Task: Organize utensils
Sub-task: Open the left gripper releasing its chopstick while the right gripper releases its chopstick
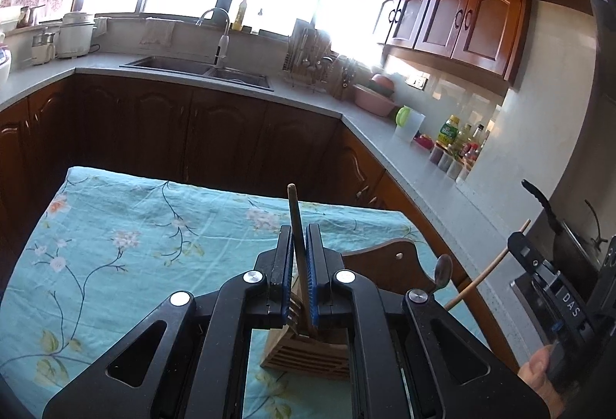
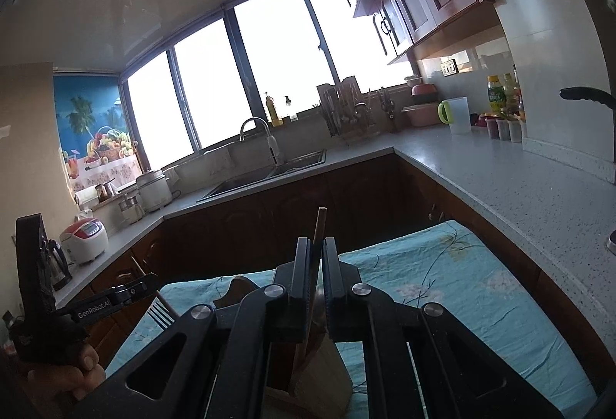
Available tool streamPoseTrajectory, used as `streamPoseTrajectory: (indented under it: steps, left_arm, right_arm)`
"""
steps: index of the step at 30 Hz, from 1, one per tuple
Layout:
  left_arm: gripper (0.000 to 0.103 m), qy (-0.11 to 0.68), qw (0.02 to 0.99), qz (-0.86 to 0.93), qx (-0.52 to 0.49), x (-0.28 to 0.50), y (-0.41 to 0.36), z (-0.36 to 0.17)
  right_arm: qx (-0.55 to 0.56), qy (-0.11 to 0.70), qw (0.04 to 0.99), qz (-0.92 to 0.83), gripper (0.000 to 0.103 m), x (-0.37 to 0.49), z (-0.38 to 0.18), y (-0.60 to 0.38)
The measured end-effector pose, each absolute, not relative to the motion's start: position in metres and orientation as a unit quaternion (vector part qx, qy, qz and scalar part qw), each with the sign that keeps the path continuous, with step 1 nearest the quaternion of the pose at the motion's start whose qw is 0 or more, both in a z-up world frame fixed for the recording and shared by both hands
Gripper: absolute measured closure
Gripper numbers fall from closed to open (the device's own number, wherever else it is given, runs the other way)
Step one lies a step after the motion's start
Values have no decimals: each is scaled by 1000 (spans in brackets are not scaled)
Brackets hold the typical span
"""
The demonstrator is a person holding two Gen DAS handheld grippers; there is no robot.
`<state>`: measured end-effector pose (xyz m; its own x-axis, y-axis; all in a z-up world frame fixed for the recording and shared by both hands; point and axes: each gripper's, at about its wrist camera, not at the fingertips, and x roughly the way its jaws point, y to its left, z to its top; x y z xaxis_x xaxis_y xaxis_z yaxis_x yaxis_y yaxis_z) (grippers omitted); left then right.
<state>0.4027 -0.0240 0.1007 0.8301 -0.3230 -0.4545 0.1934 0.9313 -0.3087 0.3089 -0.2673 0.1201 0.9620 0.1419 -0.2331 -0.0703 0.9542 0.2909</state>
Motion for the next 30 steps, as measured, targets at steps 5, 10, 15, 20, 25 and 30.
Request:
streamPoseTrajectory:
  steps: [5,10,15,20,25,30]
  left_arm:
    - [97,265,947,-133,-122,405,-24,105]
    - [65,259,948,-130,-131,396,-19,112]
    - [46,246,949,-132,-146,374,-8,121]
    - [28,243,953,-114,-141,344,4,117]
    - [27,268,947,-97,-148,314,25,95]
    - [27,312,933,-78,-160,284,41,57]
  right_arm:
    - [142,132,980,53,97,310,121,-267]
    - [154,138,977,60,88,309,122,-270]
    - [170,118,976,68,43,292,128,-276]
    - [180,111,975,75,24,267,129,-282]
    - [192,126,970,80,16,237,117,-289]
    - [195,152,966,78,16,208,95,-291]
